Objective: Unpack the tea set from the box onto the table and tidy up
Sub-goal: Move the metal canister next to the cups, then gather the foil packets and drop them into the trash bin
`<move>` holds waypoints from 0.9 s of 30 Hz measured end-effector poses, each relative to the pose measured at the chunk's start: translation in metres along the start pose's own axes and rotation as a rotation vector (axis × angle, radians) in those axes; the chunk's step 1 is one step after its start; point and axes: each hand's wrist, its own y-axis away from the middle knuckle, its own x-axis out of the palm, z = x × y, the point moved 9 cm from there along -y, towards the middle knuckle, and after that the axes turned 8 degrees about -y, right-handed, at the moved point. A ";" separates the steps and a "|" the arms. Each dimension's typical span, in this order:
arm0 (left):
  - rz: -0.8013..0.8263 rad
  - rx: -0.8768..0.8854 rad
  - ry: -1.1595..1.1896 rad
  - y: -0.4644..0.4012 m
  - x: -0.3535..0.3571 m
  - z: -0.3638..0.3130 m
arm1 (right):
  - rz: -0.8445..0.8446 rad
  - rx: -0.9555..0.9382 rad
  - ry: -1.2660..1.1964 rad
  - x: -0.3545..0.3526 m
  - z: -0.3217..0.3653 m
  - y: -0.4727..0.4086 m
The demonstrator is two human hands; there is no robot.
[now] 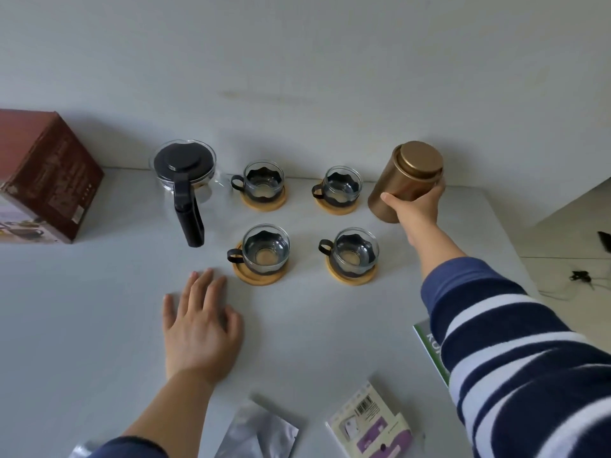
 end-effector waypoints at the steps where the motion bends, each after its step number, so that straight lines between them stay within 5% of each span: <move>1: -0.001 -0.001 -0.001 0.000 0.000 0.000 | -0.003 -0.006 -0.011 0.003 0.002 -0.006; 13: 0.007 0.003 0.020 -0.002 0.005 0.002 | 0.007 0.184 0.160 -0.002 -0.005 -0.004; 22: 0.317 0.184 -0.026 -0.005 -0.006 0.004 | 0.150 0.070 0.555 -0.017 0.033 0.111; 27: 0.321 0.237 -0.128 0.005 -0.056 0.055 | 0.305 0.009 0.659 0.007 0.039 0.206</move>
